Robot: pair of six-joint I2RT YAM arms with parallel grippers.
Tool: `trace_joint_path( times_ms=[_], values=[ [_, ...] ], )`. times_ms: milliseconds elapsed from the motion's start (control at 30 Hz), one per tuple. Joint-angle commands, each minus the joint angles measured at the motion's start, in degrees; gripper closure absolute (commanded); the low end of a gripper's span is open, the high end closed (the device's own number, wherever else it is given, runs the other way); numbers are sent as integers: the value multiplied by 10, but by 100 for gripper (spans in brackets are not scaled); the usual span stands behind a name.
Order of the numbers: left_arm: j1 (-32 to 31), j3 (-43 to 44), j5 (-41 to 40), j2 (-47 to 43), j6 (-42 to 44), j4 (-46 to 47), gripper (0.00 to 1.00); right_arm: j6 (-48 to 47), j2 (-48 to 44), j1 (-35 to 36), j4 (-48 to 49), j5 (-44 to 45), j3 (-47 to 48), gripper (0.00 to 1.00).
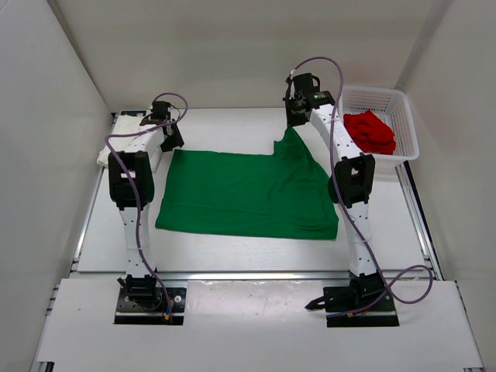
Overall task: Fold and stack the t-shirts
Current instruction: Grap the side of the flattened tshirt furthest away from the robot with both arms, then fold the other side of the tshirt into a rectangle
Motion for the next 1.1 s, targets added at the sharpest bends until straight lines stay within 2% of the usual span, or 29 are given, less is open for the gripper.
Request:
trace_joint_path(
  times_ms=[0, 200, 500, 667, 833, 967, 1033, 1067],
  values=[
    [-1, -7, -13, -26, 9, 3, 50, -2, -28, 0, 7, -11, 3, 100],
    [-9, 28, -16, 3, 10, -25, 52, -2, -24, 0, 6, -15, 10, 99],
    [-7, 36, -16, 14, 3, -25, 63, -5, -38, 4, 4, -12, 6, 100],
    [-9, 38, -26, 12, 1, -32, 89, -6, -44, 8, -7, -9, 8, 100],
    [-13, 7, -34, -21, 8, -10, 100, 17, -67, -8, -28, -14, 0, 100],
    [-27, -46, -44, -73, 6, 38, 100, 63, -96, -41, -66, -61, -44, 100],
    [-34, -64, -45, -91, 9, 46, 100, 63, -145, -31, -48, -48, -107, 100],
    [-36, -67, -47, -99, 10, 50, 100, 69, -170, -29, -18, -46, -170, 100]
  ],
)
